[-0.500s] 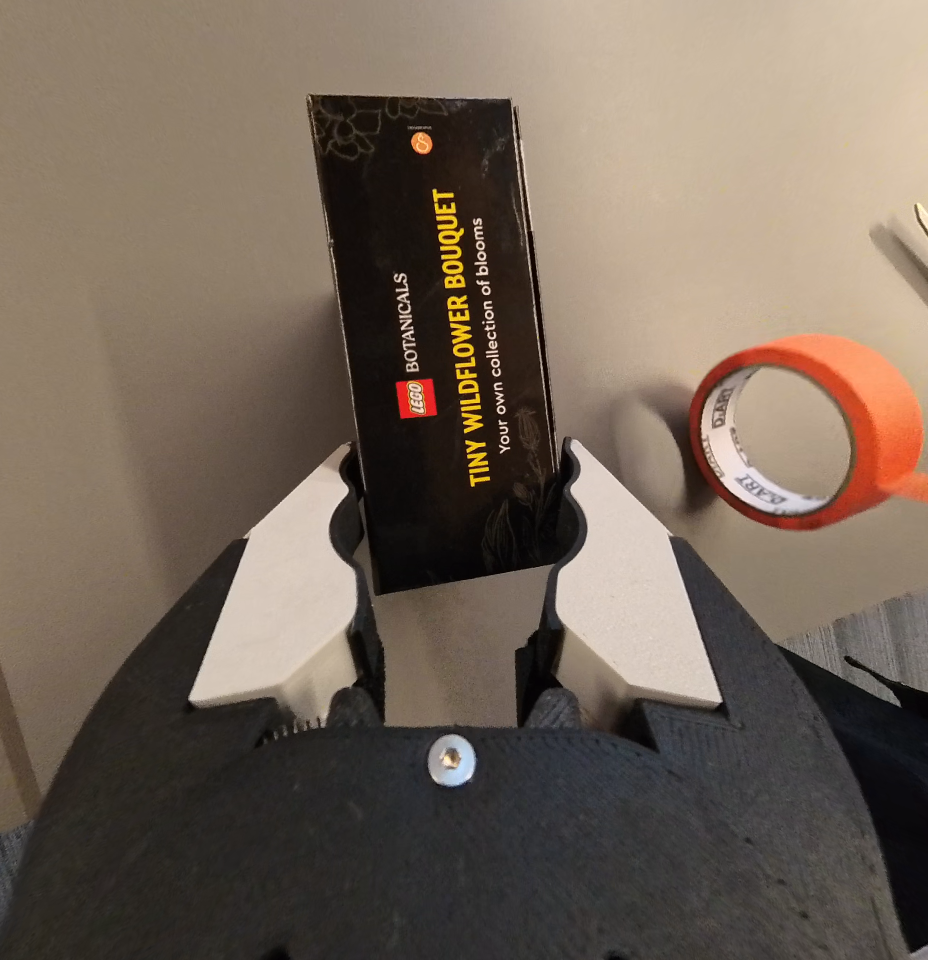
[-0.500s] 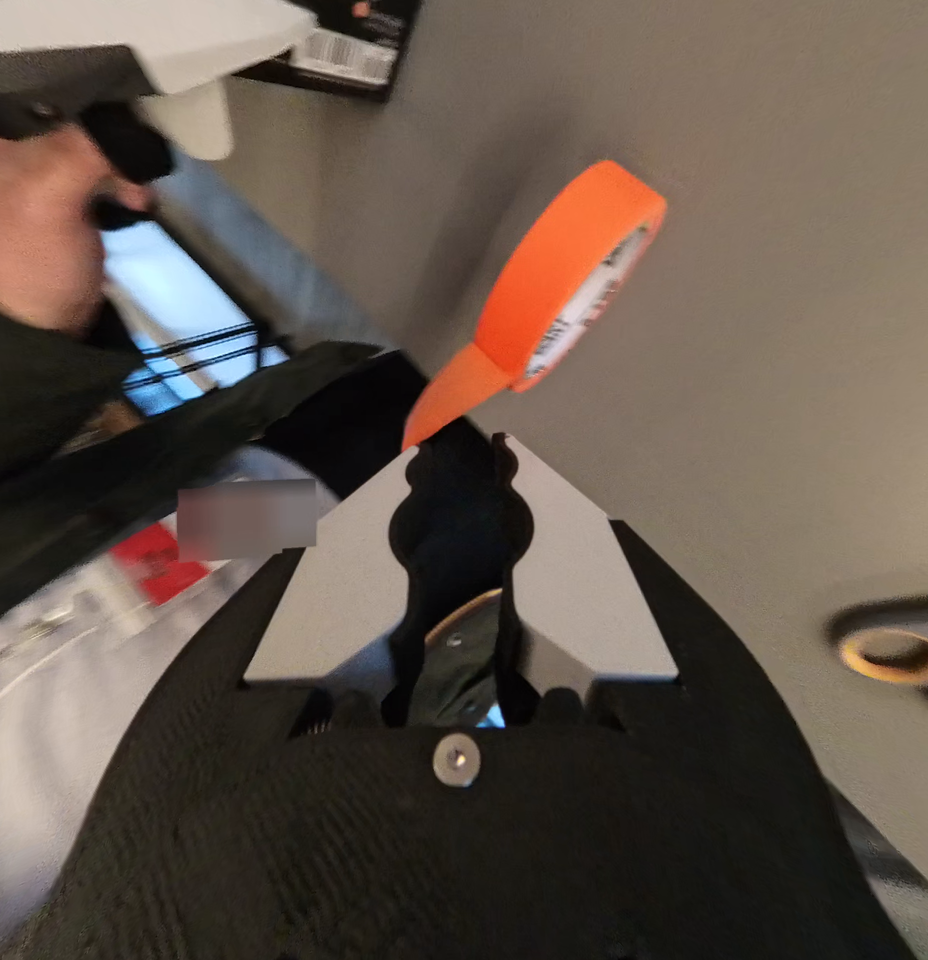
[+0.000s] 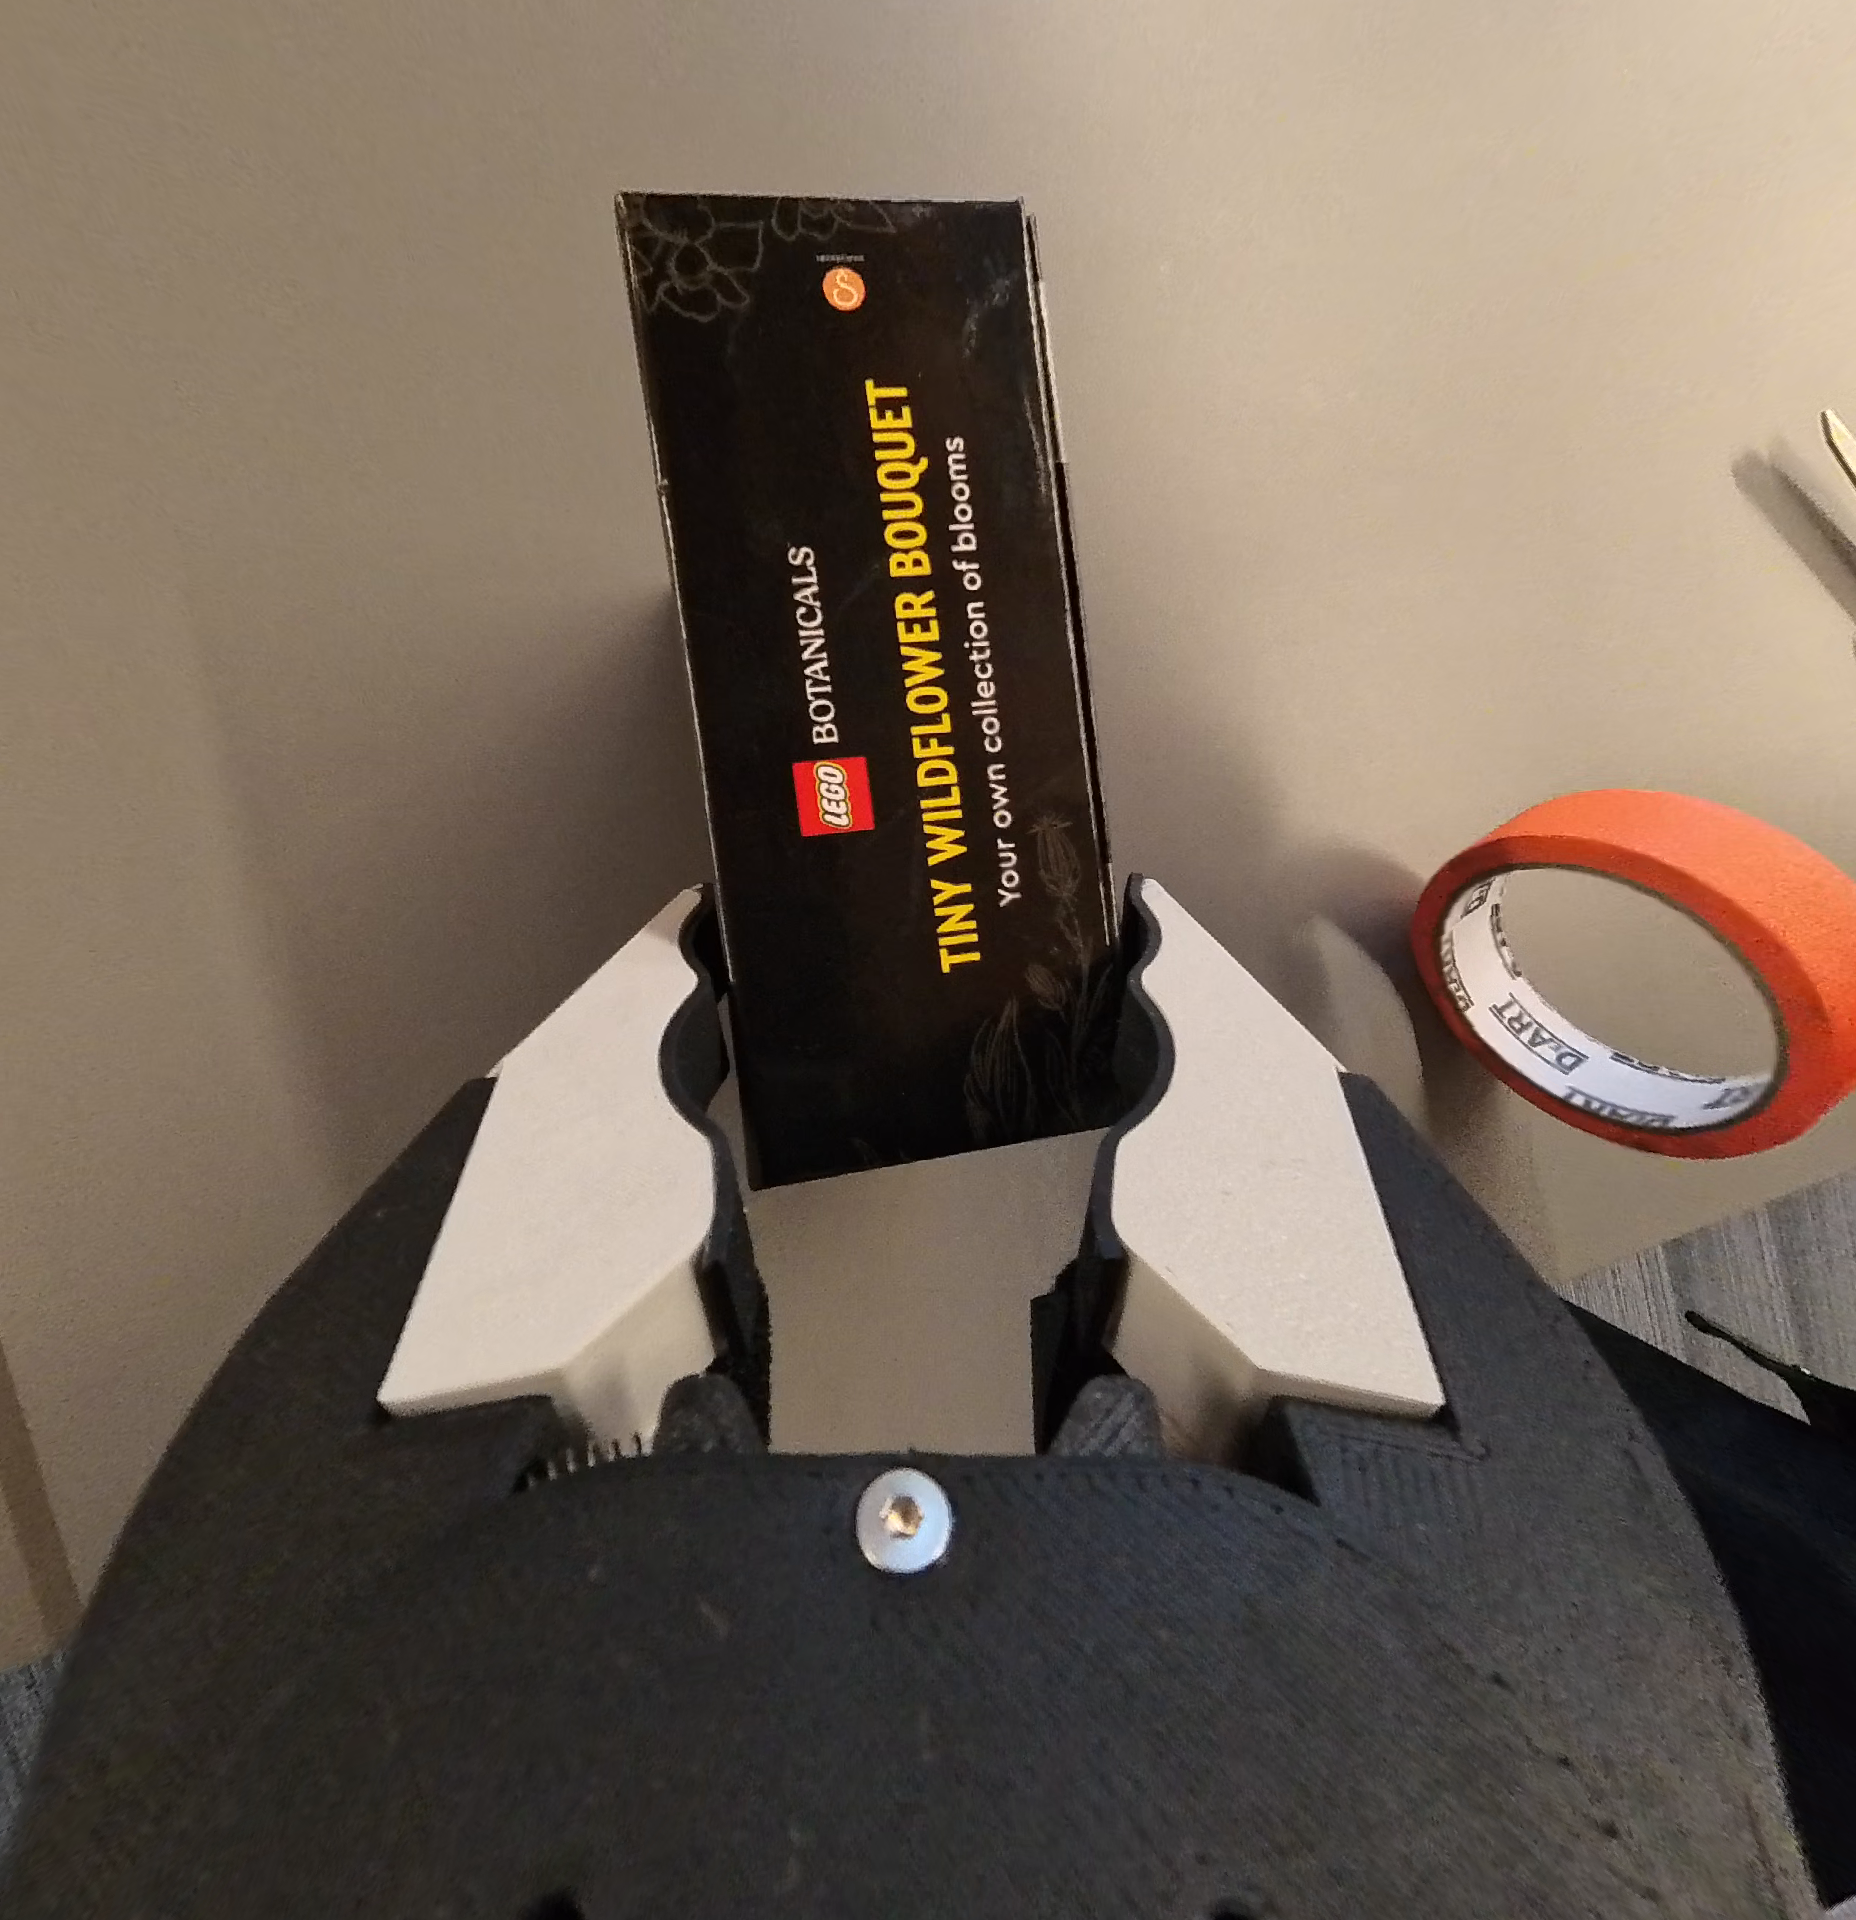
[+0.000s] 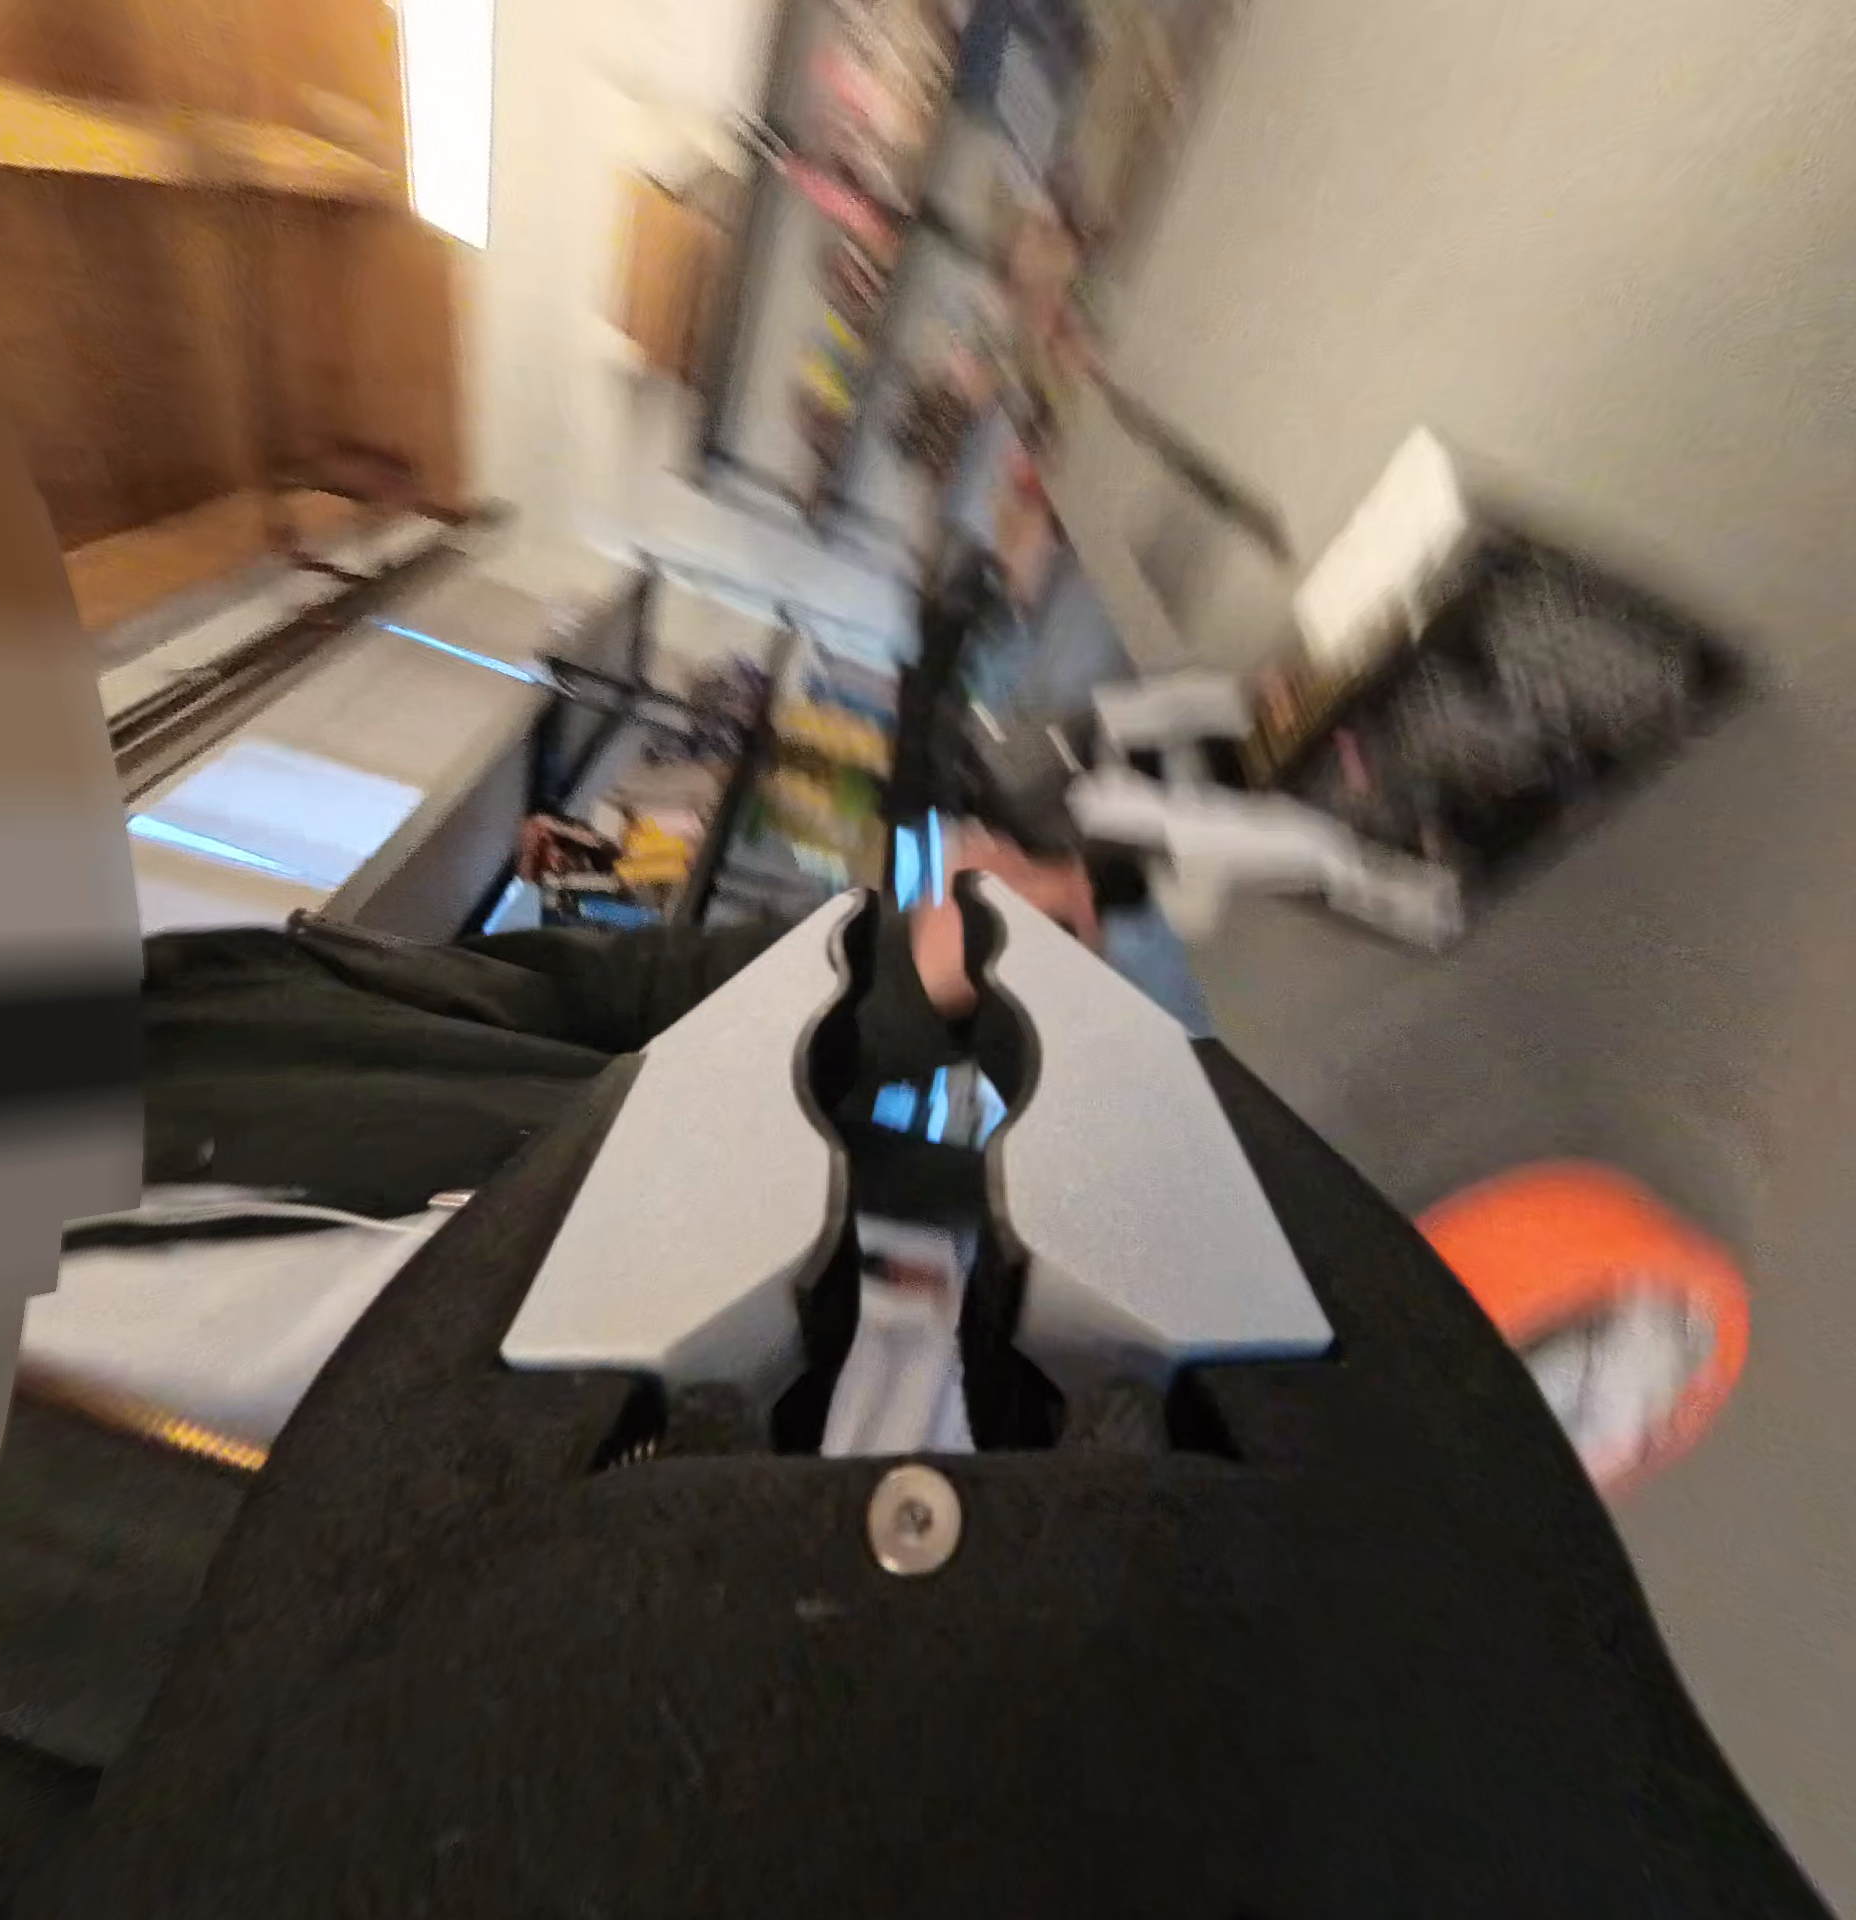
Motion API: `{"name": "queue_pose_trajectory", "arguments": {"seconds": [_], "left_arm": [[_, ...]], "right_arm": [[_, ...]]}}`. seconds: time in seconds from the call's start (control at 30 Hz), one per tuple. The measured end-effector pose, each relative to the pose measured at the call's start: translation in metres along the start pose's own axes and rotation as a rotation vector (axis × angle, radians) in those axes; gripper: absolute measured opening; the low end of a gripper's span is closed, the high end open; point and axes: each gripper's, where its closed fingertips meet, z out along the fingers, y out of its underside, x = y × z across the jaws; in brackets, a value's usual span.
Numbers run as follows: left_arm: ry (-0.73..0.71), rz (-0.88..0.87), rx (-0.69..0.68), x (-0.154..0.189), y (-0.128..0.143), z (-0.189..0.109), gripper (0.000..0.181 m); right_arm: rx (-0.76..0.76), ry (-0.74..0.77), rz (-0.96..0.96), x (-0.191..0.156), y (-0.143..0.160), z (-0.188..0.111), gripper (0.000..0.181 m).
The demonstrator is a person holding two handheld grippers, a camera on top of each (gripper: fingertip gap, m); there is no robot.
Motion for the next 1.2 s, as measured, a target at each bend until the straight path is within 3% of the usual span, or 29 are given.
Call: {"name": "queue_pose_trajectory", "arguments": {"seconds": [0.07, 0.13, 0.23, 0.33, 0.43, 0.53, 0.6, 0.63, 0.7, 0.83, 0.93, 1.07, 1.13, 1.2], "left_arm": [[0.001, -0.001, 0.001, 0.000, 0.000, 0.000, 0.074], [0.000, 0.001, -0.002, 0.000, 0.000, 0.000, 0.074], [-0.002, 0.002, -0.002, 0.000, 0.000, 0.000, 0.074], [-0.002, 0.002, -0.001, 0.000, 0.000, 0.000, 0.074], [-0.002, 0.004, -0.004, 0.000, 0.000, 0.000, 0.075], [-0.001, 0.005, -0.004, 0.000, 0.000, 0.000, 0.075], [-0.001, 0.004, 0.001, 0.000, 0.000, 0.000, 0.075], [-0.001, 0.002, 0.002, 0.000, 0.000, 0.000, 0.075], [-0.003, 0.001, -0.001, 0.000, 0.000, 0.000, 0.075], [-0.003, 0.004, -0.011, 0.000, 0.001, 0.000, 0.075], [-0.005, 0.004, -0.010, 0.000, 0.001, 0.000, 0.075], [-0.002, 0.004, -0.006, 0.000, 0.001, 0.000, 0.075], [-0.002, 0.002, -0.005, 0.000, 0.001, -0.001, 0.075], [-0.001, 0.003, -0.005, -0.001, 0.002, -0.001, 0.075]], "right_arm": [[0.288, -0.172, -0.232, -0.050, -0.037, -0.027, 0.011], [0.468, -0.318, -0.275, -0.083, -0.057, -0.057, 0.012], [0.478, -0.465, -0.226, -0.103, -0.064, -0.073, 0.006], [0.490, -0.154, -0.486, -0.094, -0.065, -0.059, 0.000], [0.315, -0.091, -0.529, -0.092, -0.042, -0.039, 0.000], [-0.021, -0.126, -0.420, -0.059, 0.022, -0.016, 0.000], [-0.255, -0.043, -0.310, -0.014, 0.075, -0.005, 0.000], [-0.382, 0.076, -0.343, 0.018, 0.103, -0.006, 0.000], [-0.489, 0.250, -0.505, 0.066, 0.138, -0.013, 0.000], [-0.434, 0.318, -0.612, 0.093, 0.149, -0.010, 0.000], [-0.367, 0.412, -0.598, 0.118, 0.133, -0.010, 0.000], [-0.421, 0.460, -0.518, 0.149, 0.136, -0.005, 0.000], [-0.396, 0.495, -0.567, 0.146, 0.127, -0.004, 0.000], [-0.385, 0.340, -0.599, 0.101, 0.136, 0.001, 0.000]]}}
